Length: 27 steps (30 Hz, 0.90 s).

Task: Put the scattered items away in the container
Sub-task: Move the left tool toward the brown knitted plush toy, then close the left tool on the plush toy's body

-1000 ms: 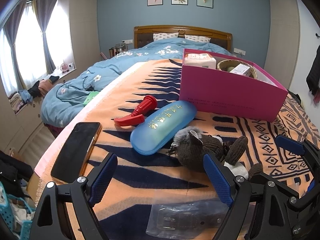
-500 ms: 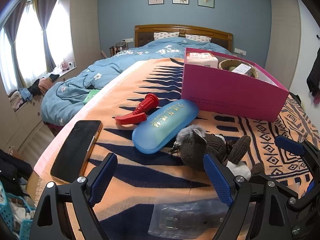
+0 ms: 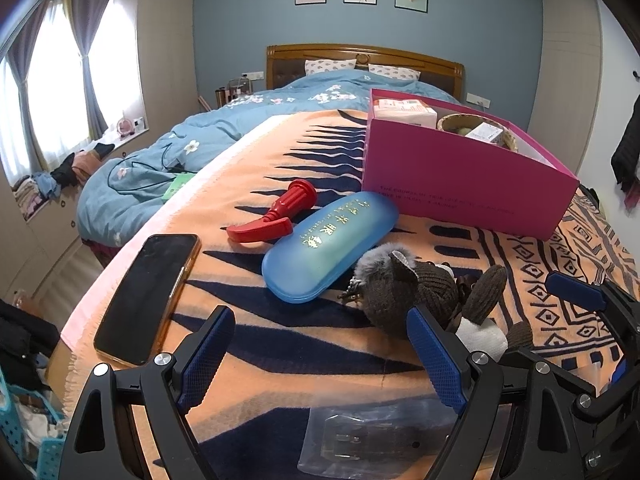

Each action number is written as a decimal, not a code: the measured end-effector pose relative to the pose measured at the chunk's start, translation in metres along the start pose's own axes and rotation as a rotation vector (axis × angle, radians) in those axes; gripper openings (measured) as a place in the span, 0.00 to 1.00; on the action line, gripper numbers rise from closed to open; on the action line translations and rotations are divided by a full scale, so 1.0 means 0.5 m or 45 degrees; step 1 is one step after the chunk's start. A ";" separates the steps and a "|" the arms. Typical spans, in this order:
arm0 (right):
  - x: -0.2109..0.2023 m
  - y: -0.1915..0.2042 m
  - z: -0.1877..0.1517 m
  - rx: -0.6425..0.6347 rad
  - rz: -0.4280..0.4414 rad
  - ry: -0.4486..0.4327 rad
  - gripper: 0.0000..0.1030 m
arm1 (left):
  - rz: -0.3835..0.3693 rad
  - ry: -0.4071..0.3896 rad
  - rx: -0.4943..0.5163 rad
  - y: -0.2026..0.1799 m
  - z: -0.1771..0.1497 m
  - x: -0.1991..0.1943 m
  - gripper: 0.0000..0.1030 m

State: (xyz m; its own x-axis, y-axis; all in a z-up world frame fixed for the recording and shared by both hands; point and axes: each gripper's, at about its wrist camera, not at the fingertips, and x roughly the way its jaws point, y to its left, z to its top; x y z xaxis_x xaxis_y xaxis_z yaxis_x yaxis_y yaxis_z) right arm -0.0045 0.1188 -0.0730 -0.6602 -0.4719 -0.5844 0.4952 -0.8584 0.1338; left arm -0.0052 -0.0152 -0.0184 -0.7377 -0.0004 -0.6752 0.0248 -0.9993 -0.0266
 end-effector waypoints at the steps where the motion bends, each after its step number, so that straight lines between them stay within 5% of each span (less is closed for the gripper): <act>1: 0.001 -0.001 -0.001 0.001 -0.001 0.002 1.00 | -0.003 0.003 0.002 0.000 0.000 0.002 0.87; 27: 0.053 -0.004 -0.012 -0.007 0.083 0.117 1.00 | -0.091 0.094 -0.023 0.014 0.000 0.049 0.87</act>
State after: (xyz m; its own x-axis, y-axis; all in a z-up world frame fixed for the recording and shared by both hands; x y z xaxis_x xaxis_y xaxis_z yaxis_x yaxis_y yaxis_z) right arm -0.0196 0.1089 -0.0935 -0.5720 -0.5060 -0.6456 0.5388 -0.8252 0.1695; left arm -0.0229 -0.0223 -0.0352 -0.6864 0.0746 -0.7234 -0.0135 -0.9959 -0.0899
